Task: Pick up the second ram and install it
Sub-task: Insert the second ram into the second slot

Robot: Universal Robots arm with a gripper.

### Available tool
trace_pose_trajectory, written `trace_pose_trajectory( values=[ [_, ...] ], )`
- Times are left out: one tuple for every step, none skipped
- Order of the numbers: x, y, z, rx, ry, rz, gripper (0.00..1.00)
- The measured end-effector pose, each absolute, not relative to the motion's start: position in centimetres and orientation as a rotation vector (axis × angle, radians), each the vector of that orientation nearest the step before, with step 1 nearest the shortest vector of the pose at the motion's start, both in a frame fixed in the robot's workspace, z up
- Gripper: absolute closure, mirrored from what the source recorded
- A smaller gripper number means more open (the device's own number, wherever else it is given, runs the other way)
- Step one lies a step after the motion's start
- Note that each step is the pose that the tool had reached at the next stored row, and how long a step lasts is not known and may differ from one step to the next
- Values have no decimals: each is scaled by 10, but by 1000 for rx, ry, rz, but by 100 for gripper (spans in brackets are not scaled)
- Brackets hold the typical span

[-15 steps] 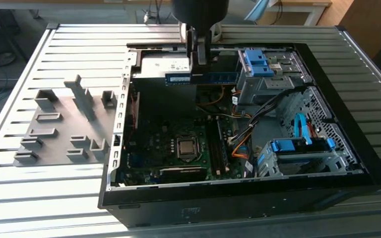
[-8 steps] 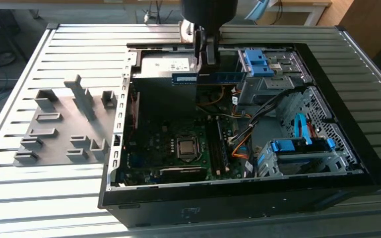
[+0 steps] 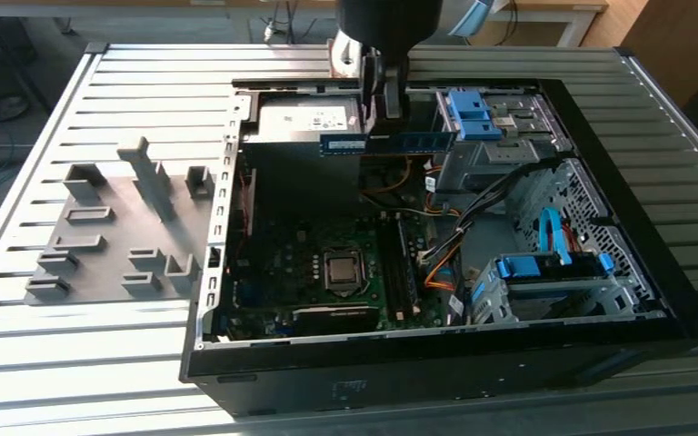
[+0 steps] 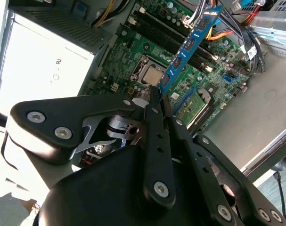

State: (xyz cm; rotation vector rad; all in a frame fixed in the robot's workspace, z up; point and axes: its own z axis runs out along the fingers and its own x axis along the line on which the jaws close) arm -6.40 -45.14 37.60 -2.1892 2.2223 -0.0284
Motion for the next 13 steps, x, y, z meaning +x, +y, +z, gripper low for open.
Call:
trace_pose_trajectory(
  values=[
    [-64, -451, 376, -2189, 2222, -28, 86],
    [-64, -451, 376, -2189, 2222, -28, 86],
    [-64, -451, 376, -2189, 2222, -28, 86],
    [-64, -451, 376, -2189, 2222, -28, 86],
    [-64, -451, 376, -2189, 2222, -28, 86],
    [-64, -451, 376, -2189, 2222, -28, 86],
    [-64, -451, 376, -2189, 2222, -28, 86],
    [-64, -451, 376, -2189, 2222, -28, 86],
    [-64, -451, 376, -2189, 2222, -28, 86],
    [-64, -451, 376, -2188, 2224, -28, 86],
    [-64, -451, 376, -2185, 2227, -29, 86],
    [-64, -451, 376, -2179, 2233, -29, 86],
    [-64, -451, 376, -2173, 2239, -29, 86]
  ],
)
